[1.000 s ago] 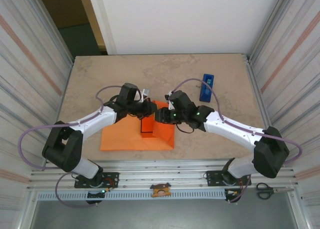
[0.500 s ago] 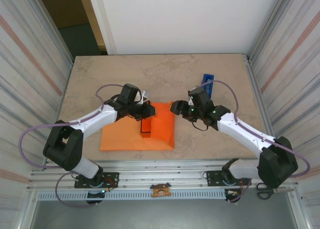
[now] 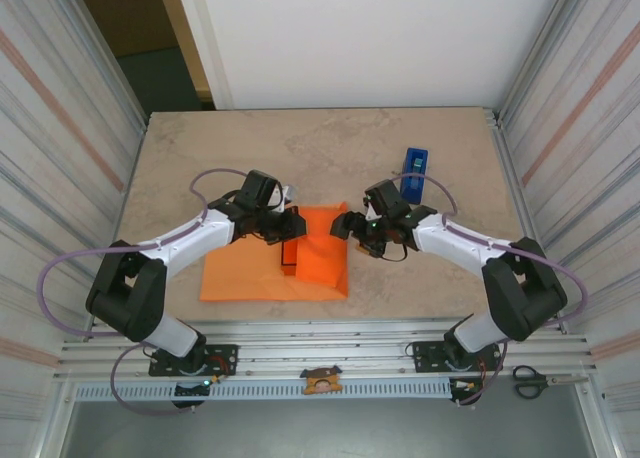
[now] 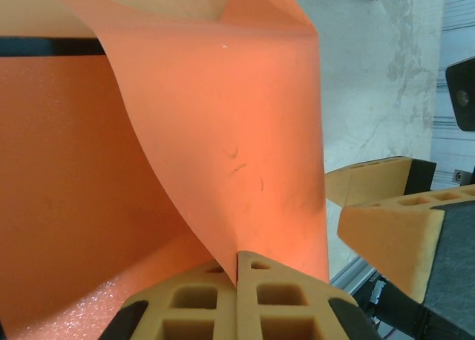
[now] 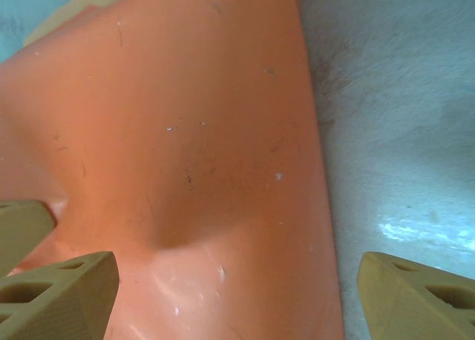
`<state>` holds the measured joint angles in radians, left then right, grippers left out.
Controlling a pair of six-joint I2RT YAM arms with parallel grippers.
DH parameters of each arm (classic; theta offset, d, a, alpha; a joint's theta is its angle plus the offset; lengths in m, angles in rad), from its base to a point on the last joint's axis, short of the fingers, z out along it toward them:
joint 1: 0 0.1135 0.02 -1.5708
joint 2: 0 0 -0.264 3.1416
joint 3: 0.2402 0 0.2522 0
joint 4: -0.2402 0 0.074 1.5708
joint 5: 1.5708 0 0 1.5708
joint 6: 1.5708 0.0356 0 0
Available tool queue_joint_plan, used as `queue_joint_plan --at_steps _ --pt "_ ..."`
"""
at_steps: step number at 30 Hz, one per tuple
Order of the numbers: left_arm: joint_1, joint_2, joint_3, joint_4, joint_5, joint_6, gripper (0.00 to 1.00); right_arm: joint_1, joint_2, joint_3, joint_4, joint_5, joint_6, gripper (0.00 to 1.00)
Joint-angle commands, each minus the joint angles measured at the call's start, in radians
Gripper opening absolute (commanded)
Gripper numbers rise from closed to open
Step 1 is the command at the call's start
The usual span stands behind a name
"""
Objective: Wrap the gift box in paper
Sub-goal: First fold the wrapping paper around the gift box.
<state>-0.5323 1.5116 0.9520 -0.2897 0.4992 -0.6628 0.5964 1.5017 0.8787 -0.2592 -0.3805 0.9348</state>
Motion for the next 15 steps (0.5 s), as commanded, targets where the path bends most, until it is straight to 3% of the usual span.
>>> queue_joint_plan --at_steps 1,8,9,10,13,15 --pt "-0.003 -0.006 0.001 -0.026 -0.018 0.03 0.03 0.02 0.038 0.046 -0.024 -0.037 -0.02 0.83" --pt "-0.003 -0.02 0.009 -0.069 -0.065 0.037 0.14 0.037 0.102 0.06 -0.072 -0.016 -0.033 0.82" --pt "-0.003 -0.03 0.01 -0.083 -0.083 0.035 0.24 0.04 0.105 0.06 -0.076 -0.014 -0.034 0.82" --pt "-0.003 -0.043 0.011 -0.099 -0.106 0.034 0.4 0.04 0.112 0.062 -0.079 -0.014 -0.036 0.81" --pt "-0.003 -0.086 0.01 -0.145 -0.182 0.031 0.47 0.044 0.124 0.062 -0.079 -0.016 -0.04 0.81" --pt "-0.002 -0.111 0.003 -0.169 -0.235 0.026 0.65 0.05 0.132 0.064 -0.076 -0.017 -0.04 0.81"
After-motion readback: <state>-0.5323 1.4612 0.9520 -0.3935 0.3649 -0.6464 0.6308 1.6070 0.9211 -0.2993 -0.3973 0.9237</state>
